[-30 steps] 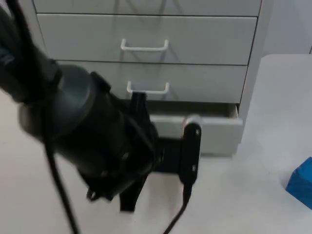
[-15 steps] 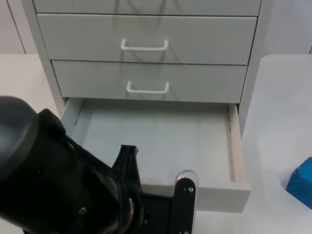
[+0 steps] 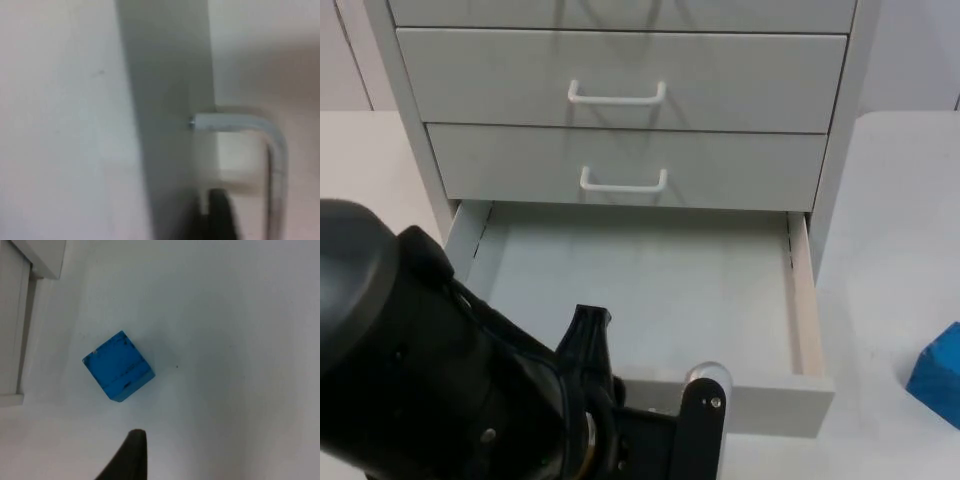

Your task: Open the drawer with the left hand, place the block into the drawer with the right hand, then close the drawer with the left hand.

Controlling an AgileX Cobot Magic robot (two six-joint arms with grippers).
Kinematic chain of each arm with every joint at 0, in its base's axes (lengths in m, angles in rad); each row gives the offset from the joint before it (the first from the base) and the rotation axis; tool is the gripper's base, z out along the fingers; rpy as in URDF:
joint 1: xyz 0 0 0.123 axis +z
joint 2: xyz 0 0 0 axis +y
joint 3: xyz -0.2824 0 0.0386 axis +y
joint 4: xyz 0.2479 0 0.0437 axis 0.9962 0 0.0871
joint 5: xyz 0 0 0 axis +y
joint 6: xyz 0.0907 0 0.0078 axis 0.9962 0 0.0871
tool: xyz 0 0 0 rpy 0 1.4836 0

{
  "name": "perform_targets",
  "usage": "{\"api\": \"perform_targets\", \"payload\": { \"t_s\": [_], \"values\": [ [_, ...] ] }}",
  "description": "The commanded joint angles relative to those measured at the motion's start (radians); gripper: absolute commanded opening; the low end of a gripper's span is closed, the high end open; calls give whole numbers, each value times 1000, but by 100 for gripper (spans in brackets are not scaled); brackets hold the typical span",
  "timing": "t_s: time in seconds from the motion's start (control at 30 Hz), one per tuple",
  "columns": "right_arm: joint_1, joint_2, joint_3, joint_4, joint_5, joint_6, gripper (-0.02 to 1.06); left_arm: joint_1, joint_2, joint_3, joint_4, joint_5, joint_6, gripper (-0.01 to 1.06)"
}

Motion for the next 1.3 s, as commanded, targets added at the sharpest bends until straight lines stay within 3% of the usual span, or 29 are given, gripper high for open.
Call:
{"api": "perform_targets", "payload": {
  "t_s": [0.0,0.33,0.47,0.6,0.87,1.03,1.27],
  "values": [
    [-8,0,-6,1,0,2,105,-5,-5,6,-1,-5,0,61],
    [-8,0,-6,3,-2,2,105,-5,-80,6,-31,38,3,64],
    [-8,0,-6,3,-4,2,105,-7,-124,6,-101,36,87,64],
    [-8,0,-6,3,-4,2,105,-7,-209,6,-317,14,284,64],
    [-8,0,-6,3,-2,2,105,-7,-418,6,-642,17,465,64],
    [-8,0,-6,3,-2,2,105,-4,-534,6,-767,44,472,64],
    [-8,0,-6,5,4,2,105,20,-659,6,-940,183,474,64]
  ]
}}
